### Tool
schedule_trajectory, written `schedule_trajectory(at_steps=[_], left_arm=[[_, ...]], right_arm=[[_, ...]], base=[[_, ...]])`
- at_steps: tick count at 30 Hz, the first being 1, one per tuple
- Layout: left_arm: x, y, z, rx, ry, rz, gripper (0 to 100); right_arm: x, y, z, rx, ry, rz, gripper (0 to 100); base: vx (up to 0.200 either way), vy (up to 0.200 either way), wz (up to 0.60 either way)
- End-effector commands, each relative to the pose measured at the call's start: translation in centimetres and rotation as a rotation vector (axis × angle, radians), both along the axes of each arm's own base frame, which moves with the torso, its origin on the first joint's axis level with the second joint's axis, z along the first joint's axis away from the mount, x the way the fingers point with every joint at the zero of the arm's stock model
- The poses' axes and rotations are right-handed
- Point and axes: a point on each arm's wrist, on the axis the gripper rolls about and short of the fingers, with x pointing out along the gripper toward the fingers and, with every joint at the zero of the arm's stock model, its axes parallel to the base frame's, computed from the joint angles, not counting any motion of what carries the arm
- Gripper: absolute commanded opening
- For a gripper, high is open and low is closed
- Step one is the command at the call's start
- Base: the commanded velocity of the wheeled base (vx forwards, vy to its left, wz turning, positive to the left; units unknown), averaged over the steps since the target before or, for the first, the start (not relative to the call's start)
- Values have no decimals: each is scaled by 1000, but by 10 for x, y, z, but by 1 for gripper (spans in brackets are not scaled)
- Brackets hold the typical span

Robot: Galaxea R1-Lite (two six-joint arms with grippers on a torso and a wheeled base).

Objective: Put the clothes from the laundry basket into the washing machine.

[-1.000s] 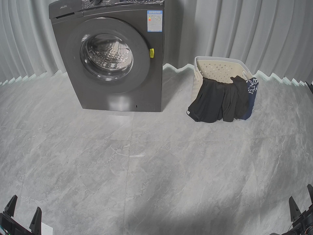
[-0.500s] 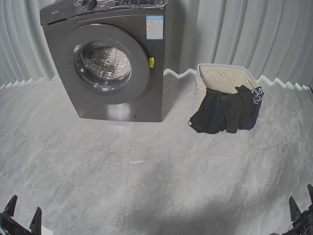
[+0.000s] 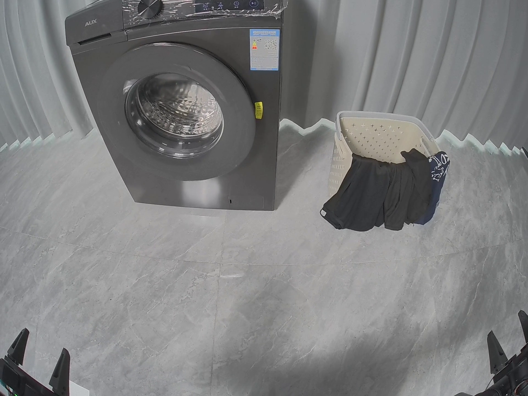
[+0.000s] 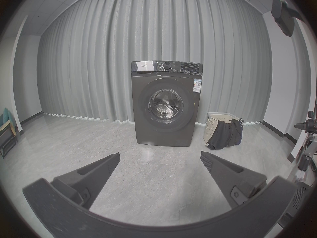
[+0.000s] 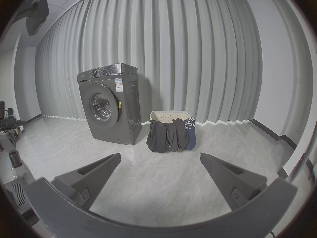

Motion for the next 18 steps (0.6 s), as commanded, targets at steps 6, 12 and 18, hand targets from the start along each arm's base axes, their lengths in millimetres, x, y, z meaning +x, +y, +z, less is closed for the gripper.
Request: schedule_trajectory(at_steps=[6, 12, 18], left_arm=[[0, 0, -5, -2, 2, 2, 100], [0, 0, -5, -2, 2, 2, 100], [0, 0, -5, -1, 2, 2, 100]], right_arm=[[0, 0, -5, 0, 1, 1, 100], [0, 0, -5, -2, 1, 1, 100], [0, 0, -5, -2, 1, 3, 100]], base=[[0, -200, 0], [0, -167, 0], [0, 0, -400]])
